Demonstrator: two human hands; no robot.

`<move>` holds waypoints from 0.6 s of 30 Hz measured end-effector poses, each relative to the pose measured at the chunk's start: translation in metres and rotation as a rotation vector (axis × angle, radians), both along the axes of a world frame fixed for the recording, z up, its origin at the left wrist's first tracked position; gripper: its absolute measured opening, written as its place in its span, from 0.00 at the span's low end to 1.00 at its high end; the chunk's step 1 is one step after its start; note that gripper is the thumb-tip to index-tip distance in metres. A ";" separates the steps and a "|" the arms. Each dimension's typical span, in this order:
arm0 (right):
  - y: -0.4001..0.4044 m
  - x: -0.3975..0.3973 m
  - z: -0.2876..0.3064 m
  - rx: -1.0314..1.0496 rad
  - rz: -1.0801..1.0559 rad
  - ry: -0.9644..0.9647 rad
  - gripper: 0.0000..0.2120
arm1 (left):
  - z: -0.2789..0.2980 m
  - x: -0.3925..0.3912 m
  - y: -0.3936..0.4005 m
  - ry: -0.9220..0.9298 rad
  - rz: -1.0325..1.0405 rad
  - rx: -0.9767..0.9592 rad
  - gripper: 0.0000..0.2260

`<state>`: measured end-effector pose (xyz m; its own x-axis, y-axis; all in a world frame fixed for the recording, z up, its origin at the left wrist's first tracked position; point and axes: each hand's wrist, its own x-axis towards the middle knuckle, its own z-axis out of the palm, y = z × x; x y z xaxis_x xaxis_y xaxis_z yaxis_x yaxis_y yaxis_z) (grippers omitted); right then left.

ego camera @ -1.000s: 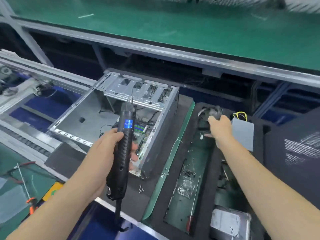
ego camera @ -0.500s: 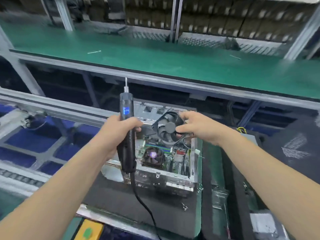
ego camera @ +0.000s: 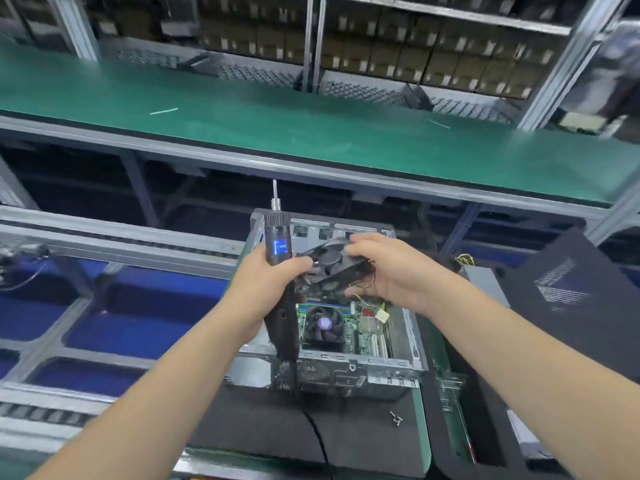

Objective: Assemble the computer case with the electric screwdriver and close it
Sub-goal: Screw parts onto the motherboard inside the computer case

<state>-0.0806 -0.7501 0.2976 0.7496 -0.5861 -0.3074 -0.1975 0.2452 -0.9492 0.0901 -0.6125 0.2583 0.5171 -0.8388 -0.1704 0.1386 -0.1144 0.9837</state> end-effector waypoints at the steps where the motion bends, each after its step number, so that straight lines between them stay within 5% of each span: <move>1: -0.002 0.002 0.003 -0.002 0.003 0.005 0.06 | -0.001 -0.001 -0.004 0.023 0.017 0.011 0.15; 6: -0.018 -0.003 0.025 0.082 0.096 -0.102 0.16 | 0.007 0.005 -0.021 0.484 0.010 -0.003 0.01; 8: -0.025 -0.005 0.025 -0.309 0.155 0.026 0.24 | 0.009 0.007 -0.026 0.634 0.026 0.024 0.07; 10: -0.029 -0.002 0.025 -0.811 0.235 0.215 0.19 | 0.009 0.005 -0.030 0.699 0.010 0.071 0.11; 12: -0.033 0.004 0.025 -0.995 0.256 0.251 0.09 | 0.007 0.001 -0.032 0.709 -0.044 0.124 0.10; 14: -0.038 0.007 0.027 -0.967 0.245 0.219 0.02 | 0.004 0.002 -0.032 0.632 -0.057 0.195 0.09; 18: -0.051 0.003 0.025 -0.772 0.123 0.239 0.11 | -0.008 0.018 -0.024 0.443 0.108 0.216 0.10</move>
<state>-0.0771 -0.8014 0.3224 0.7878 -0.6159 -0.0098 -0.3985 -0.4975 -0.7705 0.1083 -0.6366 0.2506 0.4377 -0.7060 -0.5567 0.5595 -0.2709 0.7833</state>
